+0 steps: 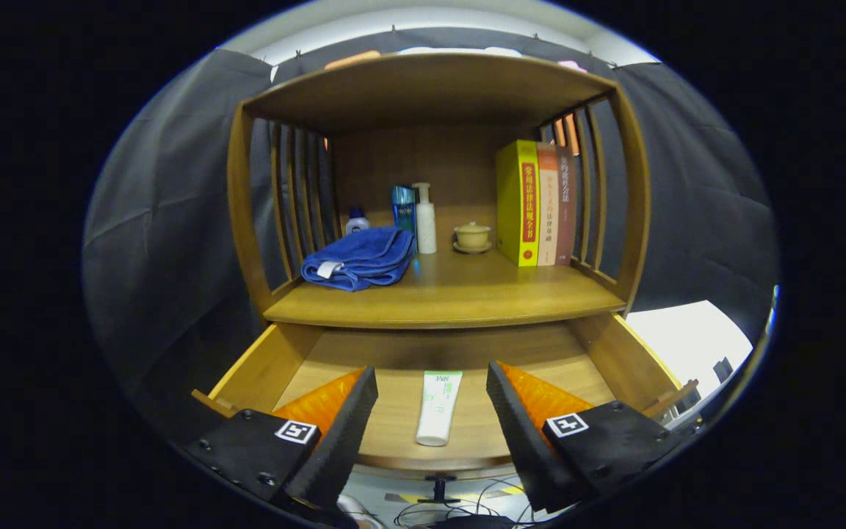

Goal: Pull open the drawer, take out the items inside it, and place them on the countertop above the cabinet.

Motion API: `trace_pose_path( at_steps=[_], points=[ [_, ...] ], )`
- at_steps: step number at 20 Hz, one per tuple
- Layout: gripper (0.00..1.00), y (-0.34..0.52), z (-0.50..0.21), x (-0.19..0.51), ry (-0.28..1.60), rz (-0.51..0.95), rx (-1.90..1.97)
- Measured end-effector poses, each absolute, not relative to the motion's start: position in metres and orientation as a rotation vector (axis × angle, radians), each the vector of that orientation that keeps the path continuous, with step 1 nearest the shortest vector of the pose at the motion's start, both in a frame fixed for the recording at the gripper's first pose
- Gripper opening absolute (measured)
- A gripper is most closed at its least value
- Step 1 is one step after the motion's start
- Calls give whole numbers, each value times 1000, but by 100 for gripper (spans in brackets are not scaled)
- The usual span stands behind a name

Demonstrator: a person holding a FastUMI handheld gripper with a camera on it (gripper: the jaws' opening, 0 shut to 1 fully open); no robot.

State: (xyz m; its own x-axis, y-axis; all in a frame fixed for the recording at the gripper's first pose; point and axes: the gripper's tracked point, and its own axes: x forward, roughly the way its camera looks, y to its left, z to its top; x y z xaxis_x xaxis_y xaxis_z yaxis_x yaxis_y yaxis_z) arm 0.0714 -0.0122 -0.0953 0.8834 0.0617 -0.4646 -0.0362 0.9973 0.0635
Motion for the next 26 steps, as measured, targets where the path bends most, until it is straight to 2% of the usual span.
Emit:
trace_pose_path(
  at_steps=[8, 14, 24, 26],
  points=[
    [98, -9, -153, 123, 797, 22, 55],
    [97, -6, -201, 122, 1041, 17, 66],
    [90, 4, -242, 117, 1249, 1, 34],
    [84, 1, -242, 118, 1267, -6, 15]
  ],
)
